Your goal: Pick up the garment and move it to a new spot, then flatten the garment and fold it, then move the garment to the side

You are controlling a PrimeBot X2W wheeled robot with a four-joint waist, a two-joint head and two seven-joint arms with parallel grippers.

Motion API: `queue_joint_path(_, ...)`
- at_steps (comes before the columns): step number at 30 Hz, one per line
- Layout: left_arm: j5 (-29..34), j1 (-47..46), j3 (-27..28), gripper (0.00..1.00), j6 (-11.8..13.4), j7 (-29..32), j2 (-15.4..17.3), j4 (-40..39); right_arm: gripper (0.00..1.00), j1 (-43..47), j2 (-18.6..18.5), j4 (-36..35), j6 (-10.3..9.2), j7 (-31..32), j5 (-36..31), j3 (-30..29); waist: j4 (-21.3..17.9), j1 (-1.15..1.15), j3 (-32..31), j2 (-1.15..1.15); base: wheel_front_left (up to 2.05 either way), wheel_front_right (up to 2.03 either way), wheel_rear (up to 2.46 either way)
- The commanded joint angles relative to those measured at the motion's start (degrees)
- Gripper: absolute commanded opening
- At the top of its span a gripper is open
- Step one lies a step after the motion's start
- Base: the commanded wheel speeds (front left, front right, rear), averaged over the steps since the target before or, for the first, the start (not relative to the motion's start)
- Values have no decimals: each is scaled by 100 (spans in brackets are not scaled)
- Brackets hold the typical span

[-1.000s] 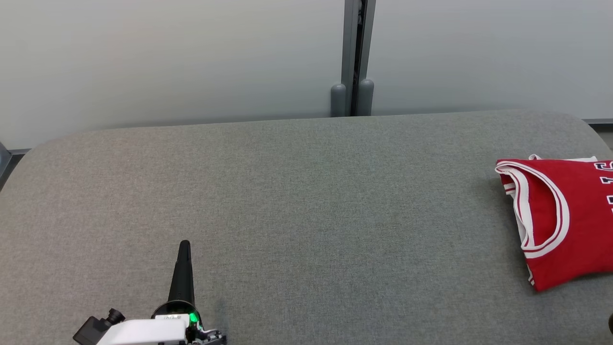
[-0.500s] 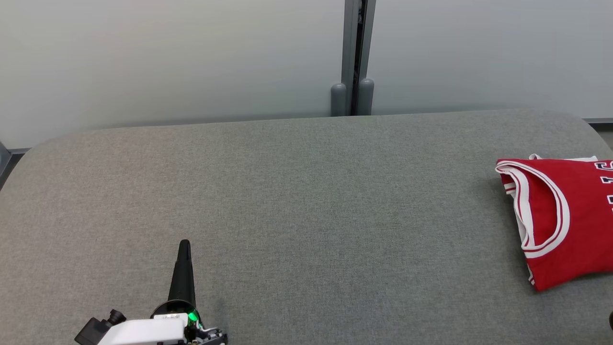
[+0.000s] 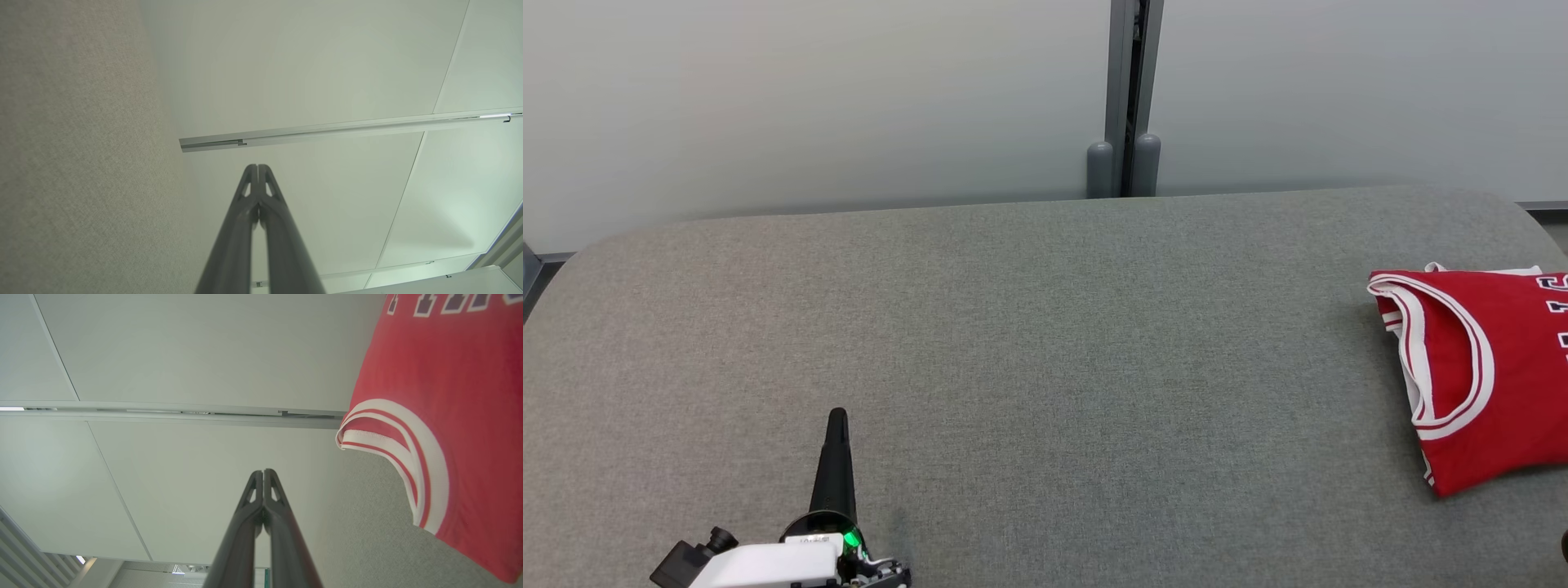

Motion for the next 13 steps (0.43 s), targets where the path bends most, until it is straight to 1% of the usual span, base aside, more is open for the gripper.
queue_joint_path(1,-3,-120,30,0,-26,-8,9,3,0,-42,-34,17,14,7,7,4,0,0,0,0,0,0,0)
queue_joint_path(13,-4,-118,30,0,-26,-8,9,3,0,-40,-36,17,14,3,13,10,0,0,0,0,0,0,0)
